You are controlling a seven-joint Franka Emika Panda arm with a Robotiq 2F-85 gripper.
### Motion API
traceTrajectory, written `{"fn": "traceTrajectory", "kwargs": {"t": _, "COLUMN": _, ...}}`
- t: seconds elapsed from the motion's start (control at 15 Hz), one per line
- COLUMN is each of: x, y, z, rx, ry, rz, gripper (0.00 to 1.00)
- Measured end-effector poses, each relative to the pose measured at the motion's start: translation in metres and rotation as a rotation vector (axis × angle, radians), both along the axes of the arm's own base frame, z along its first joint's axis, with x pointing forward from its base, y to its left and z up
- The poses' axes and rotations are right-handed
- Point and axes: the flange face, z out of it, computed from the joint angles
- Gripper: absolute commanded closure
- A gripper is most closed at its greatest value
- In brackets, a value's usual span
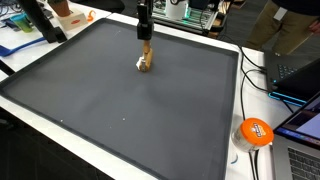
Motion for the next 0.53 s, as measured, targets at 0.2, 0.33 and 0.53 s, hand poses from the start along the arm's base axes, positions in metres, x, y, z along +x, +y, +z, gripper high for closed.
{"fn": "traceTrajectory", "kwargs": {"t": 0.2, "x": 0.01, "y": -0.006, "z": -0.001, "rx": -0.008, "ry": 0.002, "rz": -0.027, "gripper": 0.78}}
{"fn": "traceTrajectory", "kwargs": {"t": 0.33, "x": 0.015, "y": -0.009, "z": -0.001, "rx": -0.013, "ry": 0.013, "rz": -0.046, "gripper": 0.78}}
{"fn": "traceTrajectory", "kwargs": {"t": 0.53, "x": 0.023, "y": -0.009, "z": -0.002, "rx": -0.017, "ry": 0.043, "rz": -0.054, "gripper": 0.78}}
